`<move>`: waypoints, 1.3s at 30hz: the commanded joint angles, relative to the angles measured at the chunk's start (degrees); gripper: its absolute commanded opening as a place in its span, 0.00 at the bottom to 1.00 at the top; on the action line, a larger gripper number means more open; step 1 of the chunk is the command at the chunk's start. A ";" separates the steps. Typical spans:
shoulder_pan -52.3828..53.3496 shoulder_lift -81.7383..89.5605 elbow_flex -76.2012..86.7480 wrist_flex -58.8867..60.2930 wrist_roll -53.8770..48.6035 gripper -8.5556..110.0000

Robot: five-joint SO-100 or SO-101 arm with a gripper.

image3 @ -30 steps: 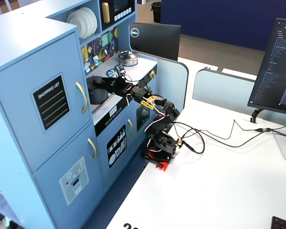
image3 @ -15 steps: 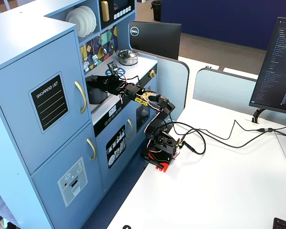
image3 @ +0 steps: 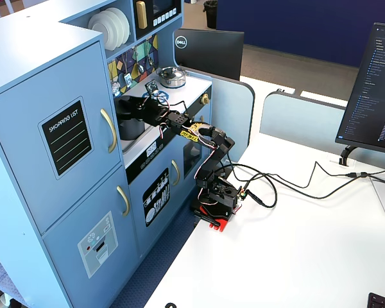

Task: Take off the lid from the gray recipient and place it on the counter

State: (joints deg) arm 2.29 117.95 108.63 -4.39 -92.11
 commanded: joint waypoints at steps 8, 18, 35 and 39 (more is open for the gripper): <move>11.78 7.91 -8.17 4.57 -0.97 0.07; 29.53 5.19 2.90 -6.33 2.72 0.07; 31.03 -8.17 9.67 -16.96 3.43 0.07; 30.76 -9.76 10.20 -17.49 2.81 0.07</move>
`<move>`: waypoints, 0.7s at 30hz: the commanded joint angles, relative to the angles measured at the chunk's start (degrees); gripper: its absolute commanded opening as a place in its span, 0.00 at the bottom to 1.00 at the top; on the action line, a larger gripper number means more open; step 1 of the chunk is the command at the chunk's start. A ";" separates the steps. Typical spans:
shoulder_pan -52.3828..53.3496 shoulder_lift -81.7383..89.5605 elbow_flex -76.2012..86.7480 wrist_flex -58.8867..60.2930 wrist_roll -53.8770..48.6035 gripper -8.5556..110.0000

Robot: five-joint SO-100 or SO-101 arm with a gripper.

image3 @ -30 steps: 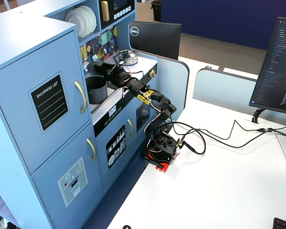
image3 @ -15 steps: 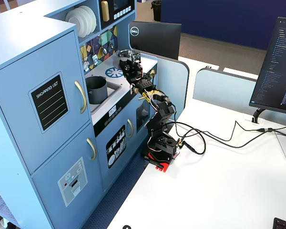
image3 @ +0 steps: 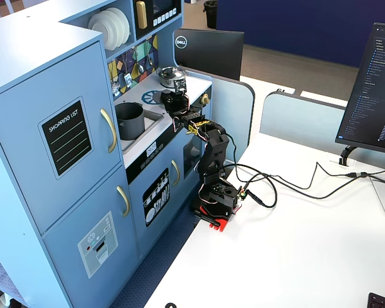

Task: Take off the lid from the gray recipient and place it on the counter

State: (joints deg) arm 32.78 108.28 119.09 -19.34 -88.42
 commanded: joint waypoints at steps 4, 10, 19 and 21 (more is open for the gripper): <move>0.09 -2.20 -0.18 -3.60 -1.14 0.07; -0.35 -4.22 0.00 -4.31 -1.41 0.07; -0.26 -7.29 0.00 -6.15 -2.11 0.07; -0.26 -7.47 0.09 -6.42 -2.37 0.07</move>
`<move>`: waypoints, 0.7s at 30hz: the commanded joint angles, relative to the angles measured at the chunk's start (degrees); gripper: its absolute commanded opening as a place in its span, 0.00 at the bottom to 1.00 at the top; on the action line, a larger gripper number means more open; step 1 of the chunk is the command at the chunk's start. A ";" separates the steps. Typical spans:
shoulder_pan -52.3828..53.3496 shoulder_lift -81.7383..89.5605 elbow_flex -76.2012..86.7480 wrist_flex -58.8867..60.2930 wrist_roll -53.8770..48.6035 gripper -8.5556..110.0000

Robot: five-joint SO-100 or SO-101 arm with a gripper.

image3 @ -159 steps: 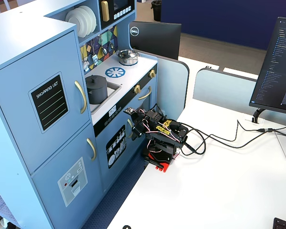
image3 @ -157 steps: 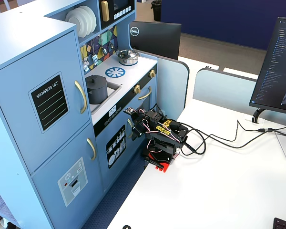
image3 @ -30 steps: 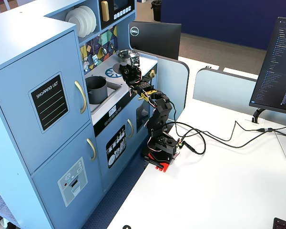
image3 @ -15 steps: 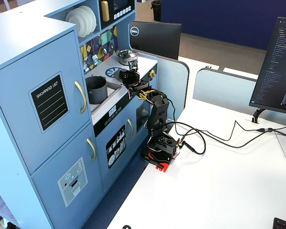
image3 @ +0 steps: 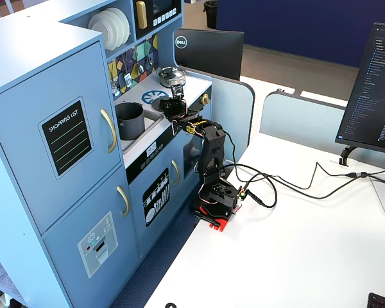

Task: Take off the lid from the gray recipient and place it on the counter

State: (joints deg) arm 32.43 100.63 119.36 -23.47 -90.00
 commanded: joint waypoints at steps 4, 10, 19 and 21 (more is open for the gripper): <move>0.53 0.62 1.58 -2.90 -2.11 0.17; 2.02 1.85 5.71 -5.98 -1.85 0.38; 4.13 3.87 6.33 -8.44 -0.79 0.43; 3.16 5.71 5.89 -9.05 -0.09 0.42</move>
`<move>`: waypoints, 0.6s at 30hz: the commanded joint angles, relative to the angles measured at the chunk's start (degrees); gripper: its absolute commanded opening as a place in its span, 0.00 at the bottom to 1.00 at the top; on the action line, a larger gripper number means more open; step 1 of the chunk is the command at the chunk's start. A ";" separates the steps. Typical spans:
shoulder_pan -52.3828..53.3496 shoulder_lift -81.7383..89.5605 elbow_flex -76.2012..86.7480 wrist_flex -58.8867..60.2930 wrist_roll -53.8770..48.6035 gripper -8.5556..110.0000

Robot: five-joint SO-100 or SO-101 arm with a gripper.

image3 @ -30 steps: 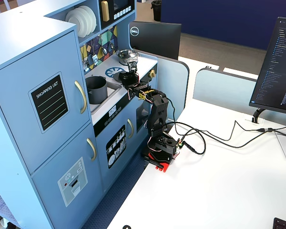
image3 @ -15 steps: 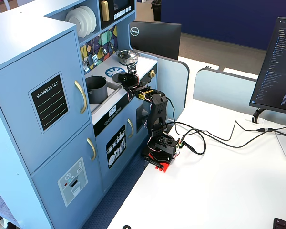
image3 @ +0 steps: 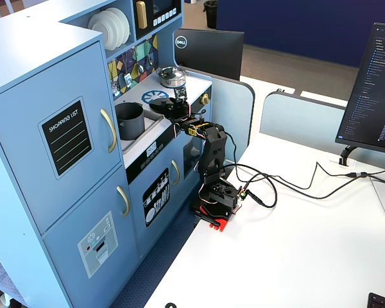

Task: Take off the lid from the gray recipient and place it on the counter

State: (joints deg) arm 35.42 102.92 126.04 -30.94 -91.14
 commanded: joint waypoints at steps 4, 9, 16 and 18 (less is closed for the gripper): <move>-2.11 8.53 -2.90 1.67 1.05 0.41; -3.16 16.96 -4.48 8.88 1.41 0.37; -7.03 44.65 -6.50 61.52 3.25 0.07; -9.67 49.75 -9.14 81.12 2.81 0.07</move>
State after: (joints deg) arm 28.30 139.39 122.70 14.06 -88.42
